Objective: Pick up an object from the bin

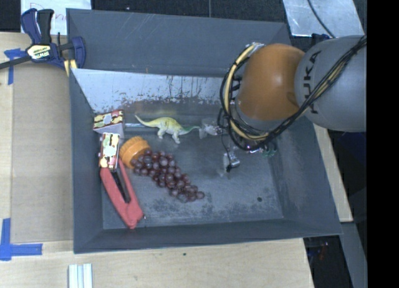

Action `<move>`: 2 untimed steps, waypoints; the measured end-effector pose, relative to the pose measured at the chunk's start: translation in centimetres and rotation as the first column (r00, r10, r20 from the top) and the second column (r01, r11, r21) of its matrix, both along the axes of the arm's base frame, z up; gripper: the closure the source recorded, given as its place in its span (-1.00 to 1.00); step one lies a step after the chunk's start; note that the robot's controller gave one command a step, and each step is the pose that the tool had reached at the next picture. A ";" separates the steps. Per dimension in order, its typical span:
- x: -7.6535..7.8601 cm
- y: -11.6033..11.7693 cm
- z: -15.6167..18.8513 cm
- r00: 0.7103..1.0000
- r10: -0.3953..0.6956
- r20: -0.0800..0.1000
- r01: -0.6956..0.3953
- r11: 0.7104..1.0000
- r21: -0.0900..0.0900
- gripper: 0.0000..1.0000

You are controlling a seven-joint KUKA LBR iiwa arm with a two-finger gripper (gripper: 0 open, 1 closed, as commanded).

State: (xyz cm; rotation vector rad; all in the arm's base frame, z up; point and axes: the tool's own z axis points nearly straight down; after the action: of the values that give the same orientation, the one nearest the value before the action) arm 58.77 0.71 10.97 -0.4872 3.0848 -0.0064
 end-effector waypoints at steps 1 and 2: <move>-1.5 -1.0 0.7 0.997 0.079 -0.004 -0.079 0.997 -0.001 -1.00; -1.8 1.3 0.6 0.944 0.330 -0.006 -0.330 0.944 -0.003 -1.00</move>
Offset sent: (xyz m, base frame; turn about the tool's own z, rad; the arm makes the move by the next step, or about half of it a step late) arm -0.0249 0.0558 0.0046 0.0456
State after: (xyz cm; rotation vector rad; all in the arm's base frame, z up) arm 56.96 1.99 11.56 -0.9980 2.9649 -0.0059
